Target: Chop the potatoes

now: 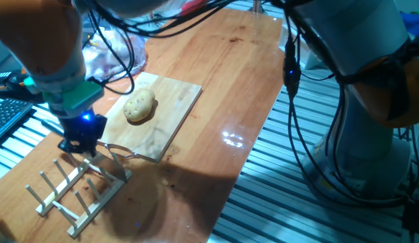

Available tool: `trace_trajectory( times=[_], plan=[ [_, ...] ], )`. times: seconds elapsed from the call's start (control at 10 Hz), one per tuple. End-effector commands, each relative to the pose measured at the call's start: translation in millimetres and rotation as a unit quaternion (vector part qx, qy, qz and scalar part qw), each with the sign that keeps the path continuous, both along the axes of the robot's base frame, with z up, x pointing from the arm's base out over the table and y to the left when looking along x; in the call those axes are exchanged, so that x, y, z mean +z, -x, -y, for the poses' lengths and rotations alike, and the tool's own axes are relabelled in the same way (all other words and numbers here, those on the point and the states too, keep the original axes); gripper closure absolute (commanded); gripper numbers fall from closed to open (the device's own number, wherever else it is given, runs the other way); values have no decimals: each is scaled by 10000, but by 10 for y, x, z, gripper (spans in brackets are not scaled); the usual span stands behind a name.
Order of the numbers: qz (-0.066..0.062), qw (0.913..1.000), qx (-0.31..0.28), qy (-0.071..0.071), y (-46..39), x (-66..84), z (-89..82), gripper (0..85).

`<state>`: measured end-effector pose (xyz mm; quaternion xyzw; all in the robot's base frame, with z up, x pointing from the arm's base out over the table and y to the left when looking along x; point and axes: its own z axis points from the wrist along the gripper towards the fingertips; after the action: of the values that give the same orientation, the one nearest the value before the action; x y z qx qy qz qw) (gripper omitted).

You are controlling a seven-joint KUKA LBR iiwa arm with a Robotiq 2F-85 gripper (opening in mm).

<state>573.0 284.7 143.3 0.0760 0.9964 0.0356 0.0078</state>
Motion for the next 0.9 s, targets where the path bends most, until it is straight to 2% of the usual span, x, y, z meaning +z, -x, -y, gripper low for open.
trace_trajectory(
  times=[0.0, 0.4, 0.5, 0.6, 0.8],
  plan=[
    [-38, 10000, -49, -35, 34, 372, 40, 850],
    [1, 9993, -175, -337, 115, 767, 266, 850],
    [0, 9997, -121, -213, 122, 872, 357, 850],
    [-7, 10000, -51, -28, 115, 965, 497, 850],
    [18, 9996, 124, 252, 54, 1025, 852, 850]
  ],
)
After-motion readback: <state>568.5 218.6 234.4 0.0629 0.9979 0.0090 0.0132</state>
